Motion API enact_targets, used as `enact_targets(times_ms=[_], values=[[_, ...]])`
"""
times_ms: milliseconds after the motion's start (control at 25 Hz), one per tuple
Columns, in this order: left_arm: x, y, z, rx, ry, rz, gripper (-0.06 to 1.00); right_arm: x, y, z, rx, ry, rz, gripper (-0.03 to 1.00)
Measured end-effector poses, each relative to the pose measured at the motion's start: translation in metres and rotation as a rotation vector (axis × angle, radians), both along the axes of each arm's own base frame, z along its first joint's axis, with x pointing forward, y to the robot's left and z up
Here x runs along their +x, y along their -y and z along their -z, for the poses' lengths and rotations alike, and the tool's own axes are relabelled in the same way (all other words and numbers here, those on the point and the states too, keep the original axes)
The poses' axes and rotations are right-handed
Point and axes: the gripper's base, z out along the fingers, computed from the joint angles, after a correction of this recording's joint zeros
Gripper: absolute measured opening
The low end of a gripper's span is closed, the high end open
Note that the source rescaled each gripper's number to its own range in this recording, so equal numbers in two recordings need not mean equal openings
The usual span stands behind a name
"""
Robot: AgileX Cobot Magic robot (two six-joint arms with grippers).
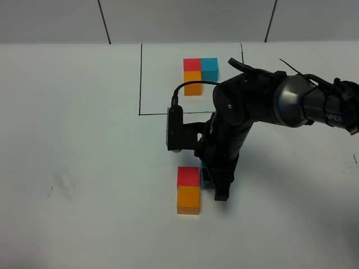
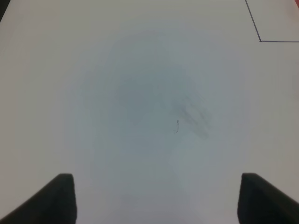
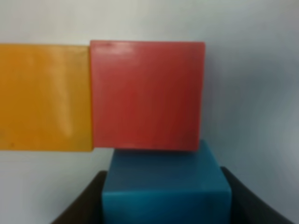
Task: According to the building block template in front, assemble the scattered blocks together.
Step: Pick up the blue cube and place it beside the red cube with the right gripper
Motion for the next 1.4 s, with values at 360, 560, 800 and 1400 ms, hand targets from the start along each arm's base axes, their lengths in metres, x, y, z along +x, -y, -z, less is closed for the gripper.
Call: enact_targets(times_ms=[360, 560, 800, 1400], values=[[0.000, 0.000, 0.000, 0.000, 0.000, 0.000, 0.59, -0.001, -0.002, 0.010, 0.005, -0.038, 0.024, 0.26], [0.000, 0.000, 0.000, 0.001, 0.000, 0.001, 0.59, -0.001, -0.003, 0.015, 0.004, -0.053, 0.032, 0.26], [0.000, 0.000, 0.000, 0.002, 0.000, 0.001, 0.59, -0.001, -0.004, 0.021, 0.001, -0.069, 0.039, 0.26], [0.000, 0.000, 0.000, 0.001, 0.000, 0.001, 0.59, -0.005, 0.005, 0.002, -0.054, -0.094, 0.202, 0.95]])
